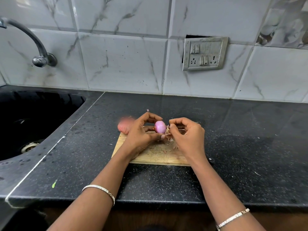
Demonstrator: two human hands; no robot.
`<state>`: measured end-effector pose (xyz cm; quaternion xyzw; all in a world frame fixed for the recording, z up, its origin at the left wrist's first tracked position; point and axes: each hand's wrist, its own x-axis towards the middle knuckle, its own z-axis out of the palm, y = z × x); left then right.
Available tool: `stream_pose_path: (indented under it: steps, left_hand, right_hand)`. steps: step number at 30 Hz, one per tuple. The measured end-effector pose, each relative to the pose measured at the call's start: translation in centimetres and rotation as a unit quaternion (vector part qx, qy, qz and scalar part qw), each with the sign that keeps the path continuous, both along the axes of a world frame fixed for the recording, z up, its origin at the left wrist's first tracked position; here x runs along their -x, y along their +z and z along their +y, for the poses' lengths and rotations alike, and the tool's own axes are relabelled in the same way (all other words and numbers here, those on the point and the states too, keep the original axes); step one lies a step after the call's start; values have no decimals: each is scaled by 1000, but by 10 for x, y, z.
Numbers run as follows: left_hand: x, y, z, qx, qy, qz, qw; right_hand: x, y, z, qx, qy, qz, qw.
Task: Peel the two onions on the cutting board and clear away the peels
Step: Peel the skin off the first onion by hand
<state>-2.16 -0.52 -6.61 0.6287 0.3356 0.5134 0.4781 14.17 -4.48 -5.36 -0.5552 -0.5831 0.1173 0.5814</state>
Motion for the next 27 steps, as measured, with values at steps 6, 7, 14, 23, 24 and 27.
stream_pose_path:
  steps: [6,7,14,23,24,27]
  left_hand:
    - [1,0,-1,-7,-5,-6,1000]
    - [1,1,-1,-4,-7,-8,1000]
    - [1,0,-1,-1,-14,-9,1000]
    - [1,1,-1,-2,-7,-8,1000]
    - [1,2,-2,-6,-5,-6,1000]
    - [1,2,-3,-27,4,14,1000]
  right_hand:
    - [3,3,-5,17,55,-13,998]
    - [2,3,-3,17,51,-20,998]
    - [-6,-5,7,16,-4,-22,1000]
    - [-2,0,-1,-4,41,-14,999]
    - [-1,1,-2,-3,48,-20,999]
    - [1,0,-3,-12,53,-54,997]
